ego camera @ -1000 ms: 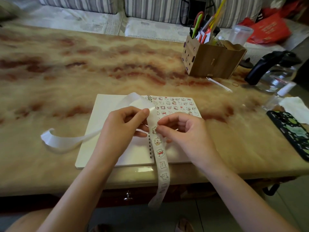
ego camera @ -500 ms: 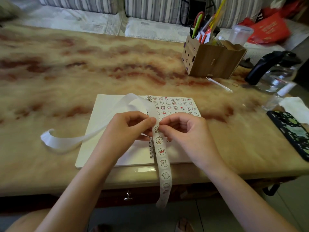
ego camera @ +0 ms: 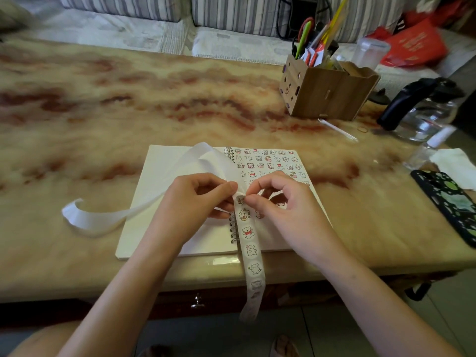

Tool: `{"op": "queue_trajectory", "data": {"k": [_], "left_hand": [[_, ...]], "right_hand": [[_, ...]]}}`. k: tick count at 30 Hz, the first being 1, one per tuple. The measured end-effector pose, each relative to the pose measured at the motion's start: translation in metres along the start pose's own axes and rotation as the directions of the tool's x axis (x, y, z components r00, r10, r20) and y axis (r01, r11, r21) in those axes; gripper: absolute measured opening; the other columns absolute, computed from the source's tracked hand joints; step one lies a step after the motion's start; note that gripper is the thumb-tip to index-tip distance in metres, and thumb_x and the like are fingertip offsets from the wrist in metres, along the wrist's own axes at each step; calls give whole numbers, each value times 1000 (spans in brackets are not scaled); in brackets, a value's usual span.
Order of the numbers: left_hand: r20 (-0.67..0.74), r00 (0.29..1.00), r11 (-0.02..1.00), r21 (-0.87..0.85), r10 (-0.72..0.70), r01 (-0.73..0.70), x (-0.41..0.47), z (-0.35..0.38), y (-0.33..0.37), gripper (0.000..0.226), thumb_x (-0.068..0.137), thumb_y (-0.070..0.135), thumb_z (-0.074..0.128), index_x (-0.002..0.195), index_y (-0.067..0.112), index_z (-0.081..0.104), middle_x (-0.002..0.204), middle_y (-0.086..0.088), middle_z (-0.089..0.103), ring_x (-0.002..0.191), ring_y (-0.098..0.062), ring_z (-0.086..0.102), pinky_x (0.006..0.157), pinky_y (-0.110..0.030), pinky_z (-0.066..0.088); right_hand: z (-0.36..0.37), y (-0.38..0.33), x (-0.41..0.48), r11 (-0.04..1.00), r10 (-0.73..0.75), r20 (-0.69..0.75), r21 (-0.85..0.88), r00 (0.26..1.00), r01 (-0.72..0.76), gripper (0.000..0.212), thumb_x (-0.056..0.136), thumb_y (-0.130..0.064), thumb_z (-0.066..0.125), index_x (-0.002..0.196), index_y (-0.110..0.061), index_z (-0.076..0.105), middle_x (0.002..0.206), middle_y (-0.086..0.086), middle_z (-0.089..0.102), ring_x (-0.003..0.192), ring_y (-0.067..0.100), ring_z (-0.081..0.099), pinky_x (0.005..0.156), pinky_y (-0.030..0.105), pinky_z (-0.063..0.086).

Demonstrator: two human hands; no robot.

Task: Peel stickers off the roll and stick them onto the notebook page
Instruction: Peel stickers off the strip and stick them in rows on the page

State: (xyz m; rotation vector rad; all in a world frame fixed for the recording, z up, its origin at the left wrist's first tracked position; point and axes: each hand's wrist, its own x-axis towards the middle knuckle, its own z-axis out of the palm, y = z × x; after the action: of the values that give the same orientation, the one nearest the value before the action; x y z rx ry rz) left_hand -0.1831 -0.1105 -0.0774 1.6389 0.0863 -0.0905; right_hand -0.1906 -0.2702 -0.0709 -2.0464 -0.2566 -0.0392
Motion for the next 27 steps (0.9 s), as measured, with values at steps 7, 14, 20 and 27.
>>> {"op": "queue_trajectory", "data": {"k": [7,14,20,27], "left_hand": [[-52,998,1000,7,-30,31,2,-2,-1,13,86,11,66,76,4,69,61,-4,70,56,-9,66,60,-25,59],[-57,998,998,37,-39,41,4,-2,-3,13,85,12,66,77,4,69,61,-4,70,56,-8,66,61,-25,59],[-52,997,998,42,-53,55,4,-1,-3,13,86,11,65,74,5,69,65,-10,70,55,-8,65,57,-22,58],[-47,997,997,59,-55,58,6,-2,-5,15,86,11,66,71,8,68,67,-12,71,56,-9,66,54,-18,55]], "right_hand": [[-22,-1,6,984,120,29,129,992,-123,8,81,-12,72,80,-19,69,72,-9,67,64,1,55,60,15,44],[-41,11,11,936,332,91,90,939,-340,5,77,-8,74,74,-11,71,63,-2,68,47,1,52,43,13,33],[-39,20,12,935,349,76,36,934,-353,4,76,-7,75,74,-10,72,60,-3,68,43,1,49,47,9,39],[-35,24,13,938,346,88,7,934,-348,6,76,-11,75,71,-13,73,60,-5,69,45,0,47,49,10,39]]}}
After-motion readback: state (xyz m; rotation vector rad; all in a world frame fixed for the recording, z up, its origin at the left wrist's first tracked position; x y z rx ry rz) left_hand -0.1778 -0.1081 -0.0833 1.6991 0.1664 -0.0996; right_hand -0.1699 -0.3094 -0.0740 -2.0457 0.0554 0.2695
